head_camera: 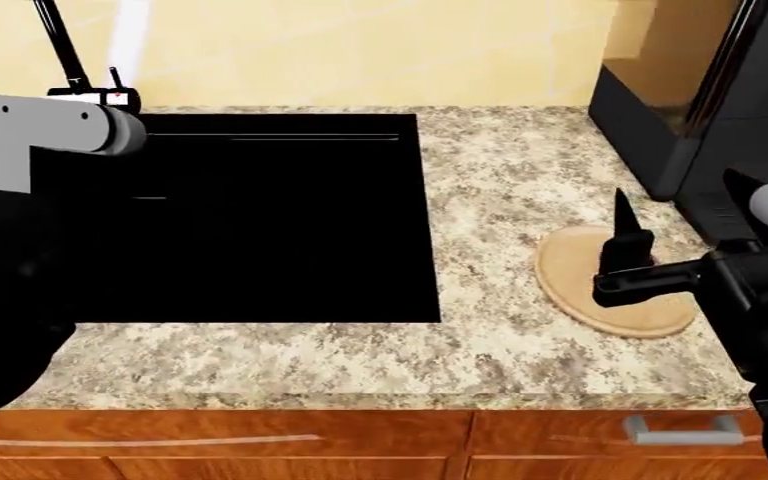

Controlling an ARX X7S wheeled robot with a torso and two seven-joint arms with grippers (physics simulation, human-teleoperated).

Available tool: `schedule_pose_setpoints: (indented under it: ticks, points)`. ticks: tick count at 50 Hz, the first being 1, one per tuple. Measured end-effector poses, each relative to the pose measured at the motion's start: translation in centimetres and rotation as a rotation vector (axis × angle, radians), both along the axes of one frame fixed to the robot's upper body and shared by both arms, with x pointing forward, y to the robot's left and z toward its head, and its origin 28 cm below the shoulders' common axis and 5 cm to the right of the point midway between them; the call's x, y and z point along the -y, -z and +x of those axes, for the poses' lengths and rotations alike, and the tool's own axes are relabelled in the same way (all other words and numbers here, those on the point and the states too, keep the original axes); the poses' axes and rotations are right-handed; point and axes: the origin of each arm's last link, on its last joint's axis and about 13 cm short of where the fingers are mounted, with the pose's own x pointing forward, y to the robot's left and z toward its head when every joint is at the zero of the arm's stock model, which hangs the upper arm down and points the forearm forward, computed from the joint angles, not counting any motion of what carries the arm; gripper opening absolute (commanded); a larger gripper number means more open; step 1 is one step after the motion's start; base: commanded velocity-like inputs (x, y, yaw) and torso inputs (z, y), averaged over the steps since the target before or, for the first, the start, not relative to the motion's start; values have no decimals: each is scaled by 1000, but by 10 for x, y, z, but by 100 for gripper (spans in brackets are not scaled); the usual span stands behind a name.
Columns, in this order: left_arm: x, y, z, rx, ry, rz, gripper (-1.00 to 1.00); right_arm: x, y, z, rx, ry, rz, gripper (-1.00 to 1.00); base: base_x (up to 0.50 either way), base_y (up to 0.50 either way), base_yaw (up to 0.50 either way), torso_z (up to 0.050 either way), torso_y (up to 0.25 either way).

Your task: Place the pastries on the plates.

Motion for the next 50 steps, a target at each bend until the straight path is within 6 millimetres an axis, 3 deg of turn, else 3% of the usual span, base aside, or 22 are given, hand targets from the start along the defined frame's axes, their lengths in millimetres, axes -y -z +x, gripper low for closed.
schedule_pose_setpoints:
  ticks: [50]
  points:
    - [-5, 14, -7, -24, -33, -13, 100, -3, 8, 0, 3, 1, 3, 100, 0, 500, 0, 0, 0]
